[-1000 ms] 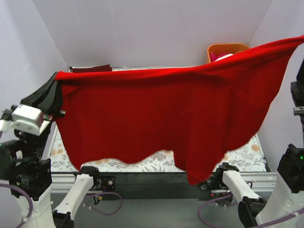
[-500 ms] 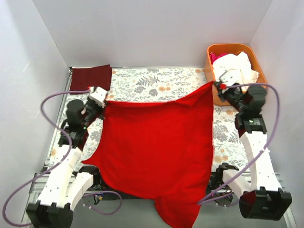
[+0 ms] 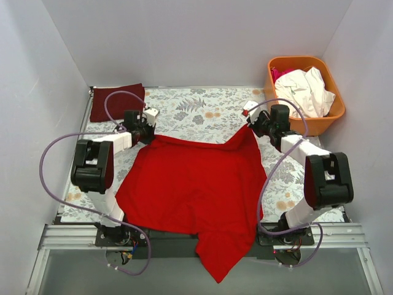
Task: Fold and stack the t-shirts
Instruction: Flatten the tshirt out
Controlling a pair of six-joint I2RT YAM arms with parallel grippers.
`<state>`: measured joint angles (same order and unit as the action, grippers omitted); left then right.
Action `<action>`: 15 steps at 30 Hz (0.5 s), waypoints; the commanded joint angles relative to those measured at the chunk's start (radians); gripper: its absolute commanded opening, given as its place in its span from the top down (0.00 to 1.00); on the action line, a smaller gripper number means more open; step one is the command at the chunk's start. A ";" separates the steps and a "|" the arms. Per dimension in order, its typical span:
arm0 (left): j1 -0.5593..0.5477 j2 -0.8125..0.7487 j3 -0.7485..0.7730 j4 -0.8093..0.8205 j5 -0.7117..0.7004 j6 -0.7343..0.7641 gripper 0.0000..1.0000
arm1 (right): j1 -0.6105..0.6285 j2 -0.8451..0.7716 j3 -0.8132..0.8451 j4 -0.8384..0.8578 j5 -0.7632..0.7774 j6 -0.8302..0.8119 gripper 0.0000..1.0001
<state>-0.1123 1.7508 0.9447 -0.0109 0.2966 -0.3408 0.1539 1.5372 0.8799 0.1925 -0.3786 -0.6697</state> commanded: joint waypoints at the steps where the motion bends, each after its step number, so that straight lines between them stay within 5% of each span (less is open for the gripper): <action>1: 0.023 0.096 0.165 -0.038 -0.001 -0.018 1.00 | 0.021 0.076 0.126 0.105 0.119 -0.021 0.99; 5: 0.043 0.205 0.324 -0.131 0.009 -0.030 0.94 | 0.053 0.207 0.234 0.102 0.213 -0.024 0.96; 9: 0.078 0.260 0.469 -0.236 0.039 -0.093 0.71 | 0.067 0.270 0.359 0.049 0.279 0.028 0.37; 10: 0.106 0.253 0.483 -0.250 0.058 -0.110 0.62 | 0.068 0.277 0.398 -0.035 0.288 0.039 0.33; 15: 0.186 0.080 0.436 -0.334 0.141 -0.141 0.60 | 0.072 0.226 0.536 -0.301 0.282 0.111 0.28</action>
<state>0.0265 1.9938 1.3964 -0.2516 0.3702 -0.4583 0.2245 1.8294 1.3327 0.0685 -0.1223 -0.6186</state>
